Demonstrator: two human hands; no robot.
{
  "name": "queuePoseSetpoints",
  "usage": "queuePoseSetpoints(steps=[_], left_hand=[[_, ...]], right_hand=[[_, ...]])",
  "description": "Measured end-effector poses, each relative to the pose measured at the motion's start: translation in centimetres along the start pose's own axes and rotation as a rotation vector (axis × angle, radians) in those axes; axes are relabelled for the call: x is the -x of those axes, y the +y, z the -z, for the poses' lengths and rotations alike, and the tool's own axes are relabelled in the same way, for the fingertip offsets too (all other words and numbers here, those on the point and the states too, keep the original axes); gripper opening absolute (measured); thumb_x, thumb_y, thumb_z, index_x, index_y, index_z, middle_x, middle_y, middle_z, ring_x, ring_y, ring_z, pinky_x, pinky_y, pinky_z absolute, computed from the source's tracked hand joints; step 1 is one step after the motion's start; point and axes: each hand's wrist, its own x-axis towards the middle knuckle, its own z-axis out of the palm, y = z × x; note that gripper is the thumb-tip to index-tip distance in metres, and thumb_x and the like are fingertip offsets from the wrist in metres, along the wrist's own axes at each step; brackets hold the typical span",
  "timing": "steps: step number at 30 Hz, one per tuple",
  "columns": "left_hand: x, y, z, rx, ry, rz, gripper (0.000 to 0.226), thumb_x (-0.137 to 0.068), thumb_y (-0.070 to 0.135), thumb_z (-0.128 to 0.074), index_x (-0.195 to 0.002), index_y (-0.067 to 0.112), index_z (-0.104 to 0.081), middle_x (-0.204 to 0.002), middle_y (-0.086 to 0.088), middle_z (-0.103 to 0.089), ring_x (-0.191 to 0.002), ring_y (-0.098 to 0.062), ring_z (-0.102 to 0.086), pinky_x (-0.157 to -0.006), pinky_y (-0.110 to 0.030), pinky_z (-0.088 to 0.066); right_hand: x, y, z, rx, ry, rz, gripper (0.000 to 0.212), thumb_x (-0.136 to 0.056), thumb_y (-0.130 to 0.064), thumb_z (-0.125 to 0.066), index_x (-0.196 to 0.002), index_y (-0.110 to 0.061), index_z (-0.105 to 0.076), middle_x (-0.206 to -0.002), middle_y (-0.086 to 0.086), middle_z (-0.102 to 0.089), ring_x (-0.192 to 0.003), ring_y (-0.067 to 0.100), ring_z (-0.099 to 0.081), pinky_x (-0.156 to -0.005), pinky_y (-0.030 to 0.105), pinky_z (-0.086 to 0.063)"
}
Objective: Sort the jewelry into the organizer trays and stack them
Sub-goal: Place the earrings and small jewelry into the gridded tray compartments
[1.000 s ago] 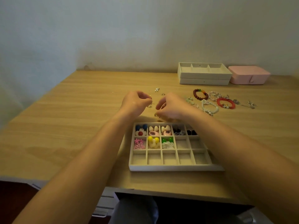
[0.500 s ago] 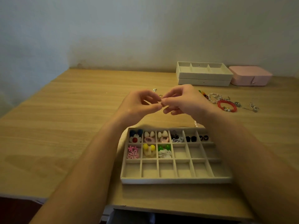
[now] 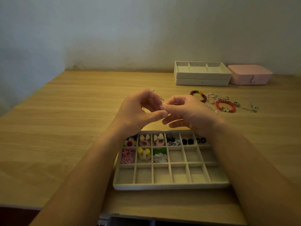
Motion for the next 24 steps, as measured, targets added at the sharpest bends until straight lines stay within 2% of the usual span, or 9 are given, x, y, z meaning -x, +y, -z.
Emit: queuePoseSetpoints(steps=[6, 11, 15, 18, 24], left_hand=[[0.21, -0.01, 0.52, 0.204, -0.007, 0.062, 0.026, -0.076, 0.018, -0.079, -0.097, 0.004, -0.069, -0.083, -0.004, -0.075, -0.075, -0.017, -0.072, -0.064, -0.028, -0.059], [0.29, -0.21, 0.43, 0.404, -0.001, 0.167, 0.024, -0.076, 0.017, -0.075, -0.096, 0.007, -0.067, -0.082, -0.007, -0.074, -0.074, -0.017, -0.071, -0.064, -0.025, -0.058], [0.32, -0.50, 0.67, 0.629, 0.002, 0.255, 0.019, -0.078, 0.016, -0.071, -0.096, 0.010, -0.066, -0.084, -0.006, -0.071, -0.075, -0.016, -0.067, -0.064, -0.023, -0.057], [0.36, -0.61, 0.81, 0.767, -0.028, 0.302, 0.017, -0.081, 0.013, -0.067, -0.098, 0.010, -0.066, -0.083, -0.004, -0.069, -0.074, -0.013, -0.064, -0.064, -0.021, -0.057], [0.31, -0.79, 0.46, 0.818, -0.119, 0.330, 0.013, -0.086, 0.013, -0.063, -0.098, 0.011, -0.068, -0.089, -0.007, -0.068, -0.078, -0.016, -0.065, -0.065, -0.023, -0.058]], right_hand=[[0.21, -0.13, -0.24, 0.035, 0.038, 0.053, 0.026, -0.091, -0.025, -0.073, -0.112, -0.012, -0.066, -0.089, 0.007, -0.078, -0.074, 0.023, -0.076, -0.067, 0.033, -0.062], [0.30, -0.12, -0.46, 0.041, 0.028, 0.080, 0.026, -0.096, -0.028, -0.065, -0.111, -0.008, -0.066, -0.084, 0.006, -0.077, -0.070, 0.023, -0.075, -0.065, 0.033, -0.062], [0.57, -0.16, -0.29, 0.035, -0.013, 0.118, 0.015, -0.101, -0.020, -0.061, -0.112, -0.012, -0.067, -0.089, 0.008, -0.077, -0.074, 0.027, -0.075, -0.069, 0.035, -0.063], [0.78, -0.19, -0.27, 0.042, -0.031, 0.166, 0.015, -0.097, -0.015, -0.066, -0.111, -0.011, -0.067, -0.092, 0.008, -0.077, -0.077, 0.027, -0.075, -0.071, 0.036, -0.063], [0.82, -0.10, 0.04, 0.068, 0.012, 0.241, 0.016, -0.092, -0.015, -0.071, -0.104, -0.004, -0.070, -0.086, 0.009, -0.076, -0.074, 0.026, -0.074, -0.073, 0.041, -0.063]])
